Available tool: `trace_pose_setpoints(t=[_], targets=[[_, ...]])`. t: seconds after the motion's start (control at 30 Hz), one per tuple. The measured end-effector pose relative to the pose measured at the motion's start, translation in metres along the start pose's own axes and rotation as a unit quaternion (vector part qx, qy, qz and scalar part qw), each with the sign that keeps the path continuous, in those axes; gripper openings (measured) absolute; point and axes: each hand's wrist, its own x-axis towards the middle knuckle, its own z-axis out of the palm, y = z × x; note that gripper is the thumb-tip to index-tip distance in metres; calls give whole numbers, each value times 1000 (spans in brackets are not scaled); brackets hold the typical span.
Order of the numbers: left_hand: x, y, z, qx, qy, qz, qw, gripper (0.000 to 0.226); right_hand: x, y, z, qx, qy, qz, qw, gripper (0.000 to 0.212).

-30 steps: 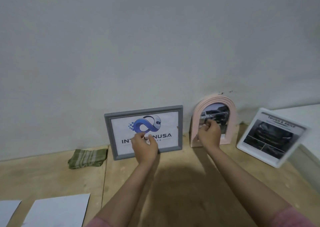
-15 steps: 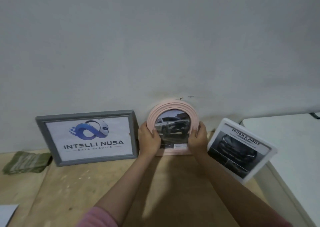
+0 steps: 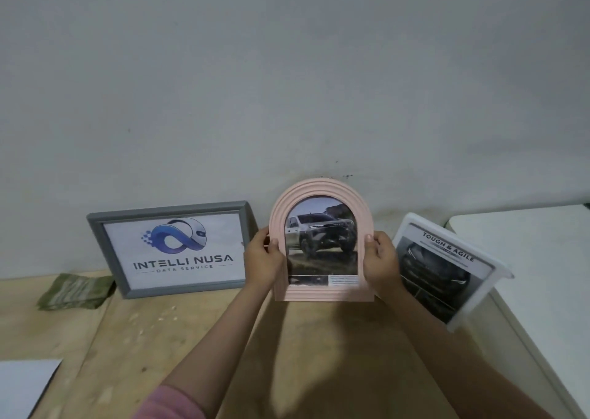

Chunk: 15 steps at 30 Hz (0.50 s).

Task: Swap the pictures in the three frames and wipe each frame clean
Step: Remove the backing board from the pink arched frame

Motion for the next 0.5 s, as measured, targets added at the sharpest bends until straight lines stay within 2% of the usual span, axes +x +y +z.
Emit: trace_pose_setpoints(t=[0.17, 0.3, 0.4, 0.5], targets=[[-28, -1, -26, 0, -52, -48, 998, 31, -61, -36, -18, -3, -1, -28, 1000, 19], [-51, 1, -54, -46, -64, -67, 995, 46, -110, -53, -23, -49, 7, -70, 996, 16], [-68, 9, -83, -153, -91, -118, 977, 57, -148, -69, -22, -145, 11, -159, 976, 14], [-82, 15, -109, -212, -157, -180, 948, 57, -183, -70, -12, -248, 4, -277, 928, 23]])
